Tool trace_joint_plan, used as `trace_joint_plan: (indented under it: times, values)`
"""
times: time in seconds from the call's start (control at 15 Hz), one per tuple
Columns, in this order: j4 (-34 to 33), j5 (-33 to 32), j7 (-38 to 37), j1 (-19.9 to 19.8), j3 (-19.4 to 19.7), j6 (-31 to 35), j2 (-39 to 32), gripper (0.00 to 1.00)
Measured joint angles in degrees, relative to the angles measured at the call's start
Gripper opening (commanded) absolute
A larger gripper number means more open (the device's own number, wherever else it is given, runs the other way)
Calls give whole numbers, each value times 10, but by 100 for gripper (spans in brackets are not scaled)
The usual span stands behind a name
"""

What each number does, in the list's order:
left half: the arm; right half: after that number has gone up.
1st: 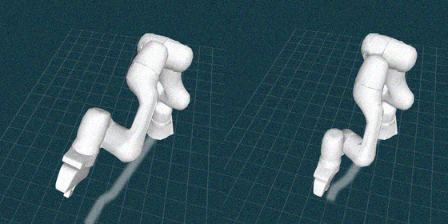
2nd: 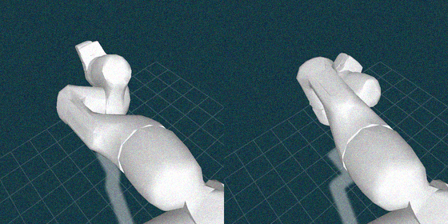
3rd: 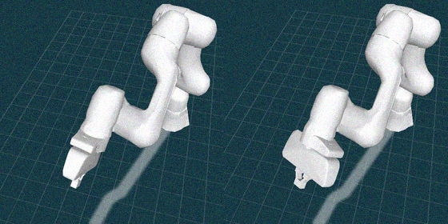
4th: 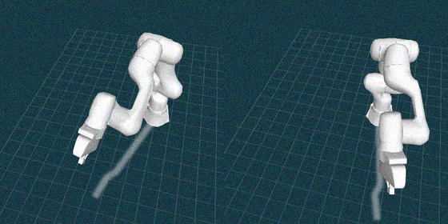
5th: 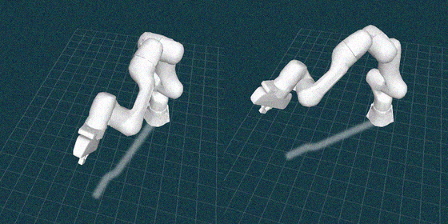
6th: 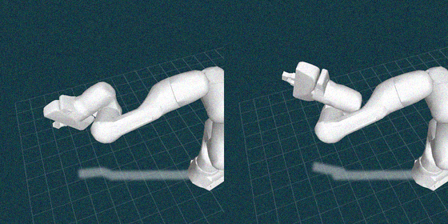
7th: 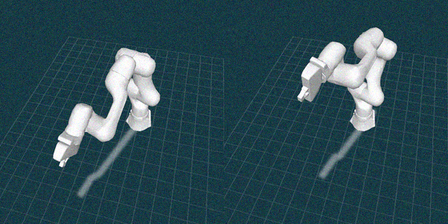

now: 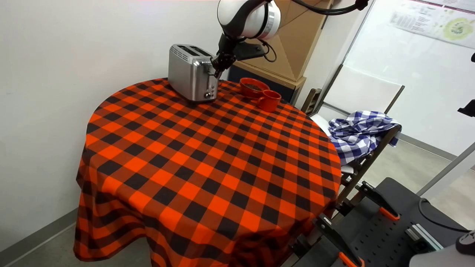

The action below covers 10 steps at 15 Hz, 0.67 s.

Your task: Push down the toaster lever

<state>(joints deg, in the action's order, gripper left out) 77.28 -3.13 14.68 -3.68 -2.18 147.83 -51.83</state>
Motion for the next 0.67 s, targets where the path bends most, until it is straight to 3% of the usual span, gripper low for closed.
trace_joint_plan:
  times: [0.13,0.47,0.67]
  values:
    - [-8,4,-3,-2,-1,-14,0,0]
    - [-57,20,-3,-6,-6,-124,3,0]
    - [-73,23,-3,-6,-6,-141,3,0]
